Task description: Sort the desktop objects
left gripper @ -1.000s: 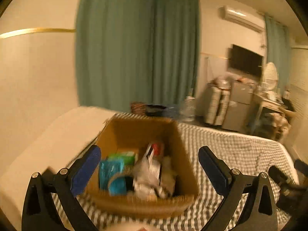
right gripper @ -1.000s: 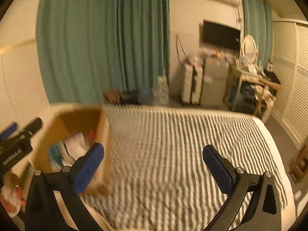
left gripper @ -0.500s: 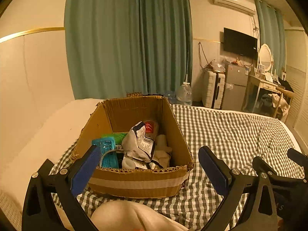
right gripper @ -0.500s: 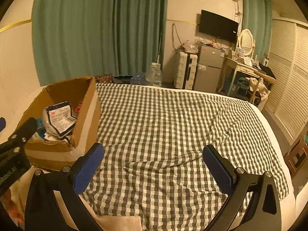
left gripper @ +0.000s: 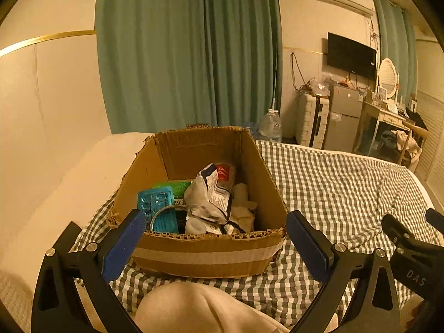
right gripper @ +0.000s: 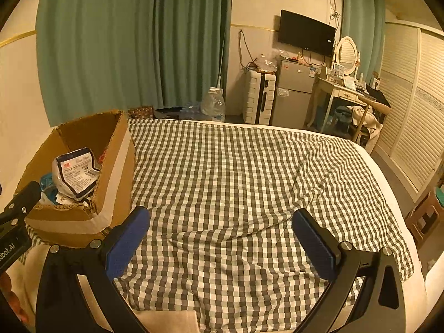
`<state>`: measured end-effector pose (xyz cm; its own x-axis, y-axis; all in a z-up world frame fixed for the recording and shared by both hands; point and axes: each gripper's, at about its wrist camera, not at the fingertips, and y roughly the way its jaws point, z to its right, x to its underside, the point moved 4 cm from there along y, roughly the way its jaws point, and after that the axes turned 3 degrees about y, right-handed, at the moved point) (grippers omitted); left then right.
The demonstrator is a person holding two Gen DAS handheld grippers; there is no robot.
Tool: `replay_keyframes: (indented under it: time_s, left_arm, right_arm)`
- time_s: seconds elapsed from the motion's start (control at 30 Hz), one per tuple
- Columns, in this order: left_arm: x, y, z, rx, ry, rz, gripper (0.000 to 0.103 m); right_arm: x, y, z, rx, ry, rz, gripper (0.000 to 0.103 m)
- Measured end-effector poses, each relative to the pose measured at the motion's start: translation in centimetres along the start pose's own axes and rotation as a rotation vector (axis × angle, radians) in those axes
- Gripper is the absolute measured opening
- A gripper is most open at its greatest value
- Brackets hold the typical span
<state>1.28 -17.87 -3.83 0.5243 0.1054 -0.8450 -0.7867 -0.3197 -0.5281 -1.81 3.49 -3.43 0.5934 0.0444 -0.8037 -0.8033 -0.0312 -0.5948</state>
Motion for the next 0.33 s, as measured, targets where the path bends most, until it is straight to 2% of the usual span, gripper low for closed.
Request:
replay_keyframes:
  time_s: [0.1,0.27,0.33]
  left_arm:
    - [0.37,0.42,0.03,0.001,0.005,-0.02,0.103]
    - [0.81,0.58,-0.07,0.046,-0.018,-0.037,0.103]
    - [0.81,0.48,-0.1,0.024,-0.019,-0.033,0.103]
  right_arm:
    - [0.03,-0.02,0.07,-0.002,0.0,-0.001,0.102]
    - [0.08,0.02,0.05,-0.008,0.002,-0.005,0.102]
    - [0.11,0.02,0.02,-0.009,0.001,-0.006,0.102]
